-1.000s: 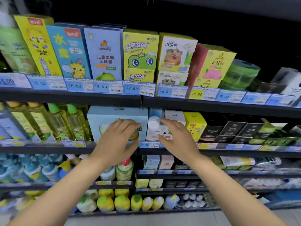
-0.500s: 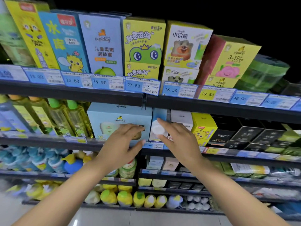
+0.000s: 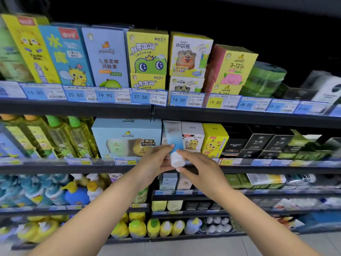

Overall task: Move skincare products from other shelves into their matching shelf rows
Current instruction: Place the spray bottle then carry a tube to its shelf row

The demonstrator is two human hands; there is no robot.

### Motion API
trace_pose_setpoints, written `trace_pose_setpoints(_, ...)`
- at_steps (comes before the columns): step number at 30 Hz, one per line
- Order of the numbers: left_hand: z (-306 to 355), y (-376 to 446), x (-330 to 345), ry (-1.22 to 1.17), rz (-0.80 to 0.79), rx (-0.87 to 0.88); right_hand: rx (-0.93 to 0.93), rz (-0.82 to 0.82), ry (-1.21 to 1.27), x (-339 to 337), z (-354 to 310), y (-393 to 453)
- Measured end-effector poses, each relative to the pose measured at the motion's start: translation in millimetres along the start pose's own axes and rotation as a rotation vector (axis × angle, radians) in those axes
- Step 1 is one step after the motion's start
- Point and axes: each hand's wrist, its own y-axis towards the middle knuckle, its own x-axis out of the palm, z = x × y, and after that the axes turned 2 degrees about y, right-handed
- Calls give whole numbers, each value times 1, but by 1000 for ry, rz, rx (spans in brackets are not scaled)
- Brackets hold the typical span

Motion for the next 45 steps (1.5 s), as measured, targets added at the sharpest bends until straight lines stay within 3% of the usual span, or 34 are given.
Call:
trace_pose_setpoints(4, -5, -17, -2, 84, 43, -5, 190, 26, 172, -10, -11, -12)
trace_pose_setpoints(10, -12, -70, -17, 301, -99, 133, 449, 43, 358, -13, -34, -33)
trace_pose_setpoints(16, -42, -109, -35, 511, -279, 272, 475, 37, 544, 9, -77, -77)
trace_pose_setpoints(21, -68, -136, -25, 630, -374, 340, 549, 171, 615, 18, -99, -122)
trace_pose_setpoints(26, -63, -154, 8, 901, -332, 510, 547, 274, 507, -21, -103, -164)
trace_pose_setpoints(32, -31, -170, 89, 1214, -233, 899, 542, 447, 436, -115, -80, -222)
trace_pose_setpoints(39, -18, -198, 258, 1310, -212, 1306, 526, 648, 265, -253, -49, -320)
trace_pose_setpoints(45, -21, -216, 399, 1259, -271, 1437, 536, 789, 165, -355, -19, -395)
